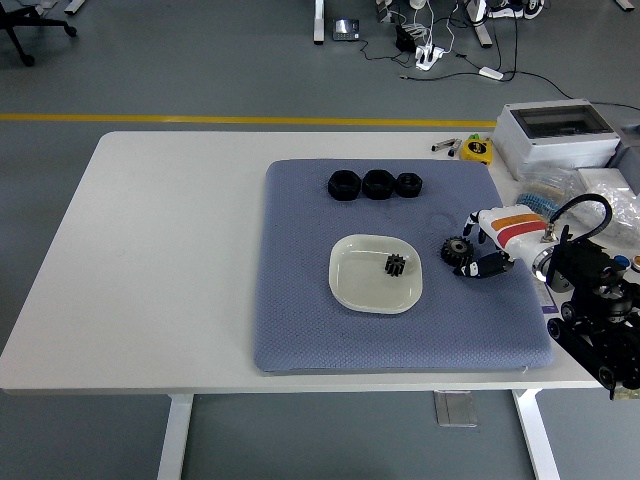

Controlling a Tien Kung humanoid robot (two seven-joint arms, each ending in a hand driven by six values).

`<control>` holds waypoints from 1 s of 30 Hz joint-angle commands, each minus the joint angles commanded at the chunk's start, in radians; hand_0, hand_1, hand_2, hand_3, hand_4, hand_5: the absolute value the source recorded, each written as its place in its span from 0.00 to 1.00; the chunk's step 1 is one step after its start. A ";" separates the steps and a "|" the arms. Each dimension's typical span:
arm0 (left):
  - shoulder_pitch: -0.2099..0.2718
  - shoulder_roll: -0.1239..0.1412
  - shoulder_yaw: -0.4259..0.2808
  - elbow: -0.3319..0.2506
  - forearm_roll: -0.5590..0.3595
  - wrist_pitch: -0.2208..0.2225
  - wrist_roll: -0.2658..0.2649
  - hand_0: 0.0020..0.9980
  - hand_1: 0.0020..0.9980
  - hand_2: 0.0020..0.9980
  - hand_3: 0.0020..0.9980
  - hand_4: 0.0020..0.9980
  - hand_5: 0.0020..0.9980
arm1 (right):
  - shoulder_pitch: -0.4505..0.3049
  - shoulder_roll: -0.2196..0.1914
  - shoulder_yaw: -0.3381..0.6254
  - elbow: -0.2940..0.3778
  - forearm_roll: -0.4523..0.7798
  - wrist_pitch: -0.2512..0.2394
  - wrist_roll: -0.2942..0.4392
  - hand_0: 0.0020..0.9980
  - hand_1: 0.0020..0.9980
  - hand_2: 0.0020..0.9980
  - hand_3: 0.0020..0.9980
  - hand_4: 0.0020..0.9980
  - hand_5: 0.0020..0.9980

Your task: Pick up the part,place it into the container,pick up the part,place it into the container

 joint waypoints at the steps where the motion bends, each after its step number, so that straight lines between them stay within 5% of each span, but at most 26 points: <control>1: 0.000 0.000 -0.001 0.000 0.001 0.000 0.000 0.70 0.71 0.74 0.64 0.67 0.66 | 0.001 0.002 -0.005 -0.003 0.006 -0.004 -0.001 0.29 0.38 0.52 0.60 0.99 0.51; 18: -0.005 -0.001 -0.001 -0.002 0.008 -0.002 0.003 0.70 0.71 0.74 0.64 0.67 0.66 | 0.007 0.037 -0.055 -0.060 0.134 -0.064 0.000 0.24 0.33 0.48 0.57 0.96 0.53; 19: -0.006 -0.001 -0.001 -0.002 0.008 -0.002 0.003 0.70 0.71 0.74 0.64 0.67 0.66 | 0.007 0.038 -0.057 -0.062 0.138 -0.068 0.001 0.17 0.26 0.40 0.53 0.92 0.53; 30: -0.005 -0.001 -0.003 -0.002 0.013 -0.003 0.004 0.70 0.71 0.74 0.65 0.67 0.66 | 0.000 0.038 -0.070 -0.062 0.168 -0.106 0.024 0.12 0.21 0.34 0.50 0.85 0.54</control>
